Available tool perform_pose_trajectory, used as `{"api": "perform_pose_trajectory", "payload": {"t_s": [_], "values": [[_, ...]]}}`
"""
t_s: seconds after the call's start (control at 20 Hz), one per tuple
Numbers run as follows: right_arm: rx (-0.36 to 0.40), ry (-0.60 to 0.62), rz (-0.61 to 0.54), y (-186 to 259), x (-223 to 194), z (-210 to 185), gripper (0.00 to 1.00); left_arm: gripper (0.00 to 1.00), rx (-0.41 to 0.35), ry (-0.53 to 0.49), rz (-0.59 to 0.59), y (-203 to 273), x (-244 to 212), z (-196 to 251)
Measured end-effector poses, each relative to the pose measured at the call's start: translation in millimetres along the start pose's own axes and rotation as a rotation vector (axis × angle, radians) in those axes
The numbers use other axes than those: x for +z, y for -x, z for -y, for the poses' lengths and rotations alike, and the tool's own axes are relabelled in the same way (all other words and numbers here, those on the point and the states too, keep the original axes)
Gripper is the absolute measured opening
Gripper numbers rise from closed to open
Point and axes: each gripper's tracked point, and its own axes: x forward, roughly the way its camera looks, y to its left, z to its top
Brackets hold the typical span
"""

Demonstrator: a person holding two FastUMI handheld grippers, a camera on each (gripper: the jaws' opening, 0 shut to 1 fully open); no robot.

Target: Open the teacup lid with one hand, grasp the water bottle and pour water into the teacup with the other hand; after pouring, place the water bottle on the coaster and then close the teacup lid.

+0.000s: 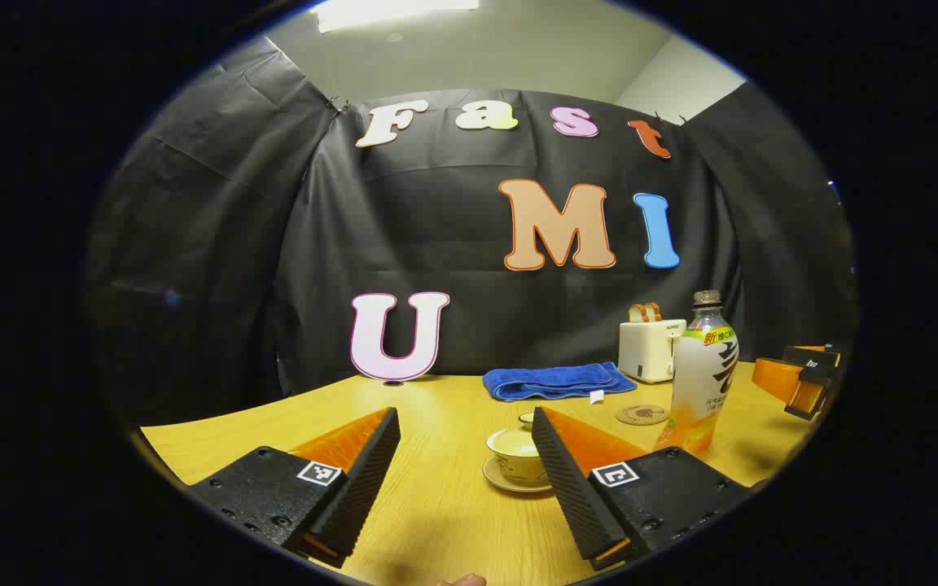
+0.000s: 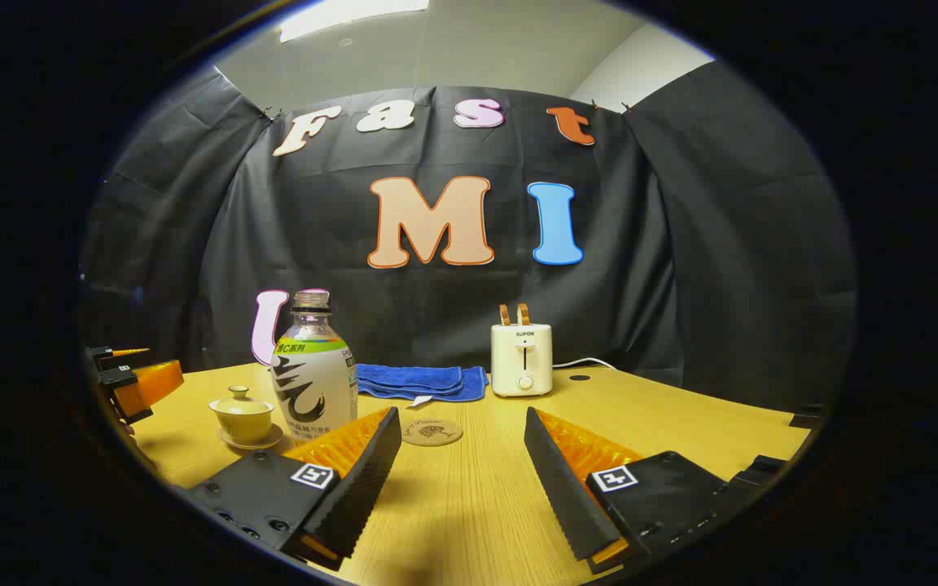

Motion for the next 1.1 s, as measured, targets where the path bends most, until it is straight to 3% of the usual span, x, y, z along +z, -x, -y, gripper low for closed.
{"api": "perform_pose_trajectory", "payload": {"t_s": [0.05,0.15,0.25,0.35,0.4,0.55,0.6,0.8,1.1], "values": [[0.0,-0.001,0.001,0.0,-0.6,0.4,0.93,0.95,0.0,0.0,-0.001,-0.2,-0.4,0.1],[0.0,0.0,0.001,-0.6,-0.1,0.0,0.98,0.95,-0.001,0.0,-0.001,-1.0,0.5,-0.1],[0.0,-0.001,0.009,0.2,1.6,0.3,0.93,0.94,-0.001,-0.002,-0.008,-2.5,-1.9,-0.5],[0.001,-0.001,0.014,0.7,1.8,0.0,0.98,0.95,-0.001,-0.003,-0.011,-2.5,-2.4,-0.3],[0.001,-0.001,0.013,0.6,2.0,0.2,0.94,0.95,-0.001,-0.003,-0.01,-2.1,-2.3,-0.3],[0.001,-0.001,0.013,0.9,2.2,0.1,0.94,0.95,-0.001,-0.002,-0.01,-2.3,-1.7,-0.2],[0.001,-0.001,0.014,1.2,2.0,0.1,1.0,0.95,-0.001,-0.001,-0.009,-2.2,-2.4,0.1],[0.001,-0.001,0.015,0.5,2.5,0.0,0.94,0.95,-0.001,-0.001,-0.005,-2.1,-1.0,-0.1],[0.0,-0.001,0.01,0.5,1.2,0.3,0.94,0.95,-0.001,0.001,-0.003,-1.4,-1.7,-0.2]]}}
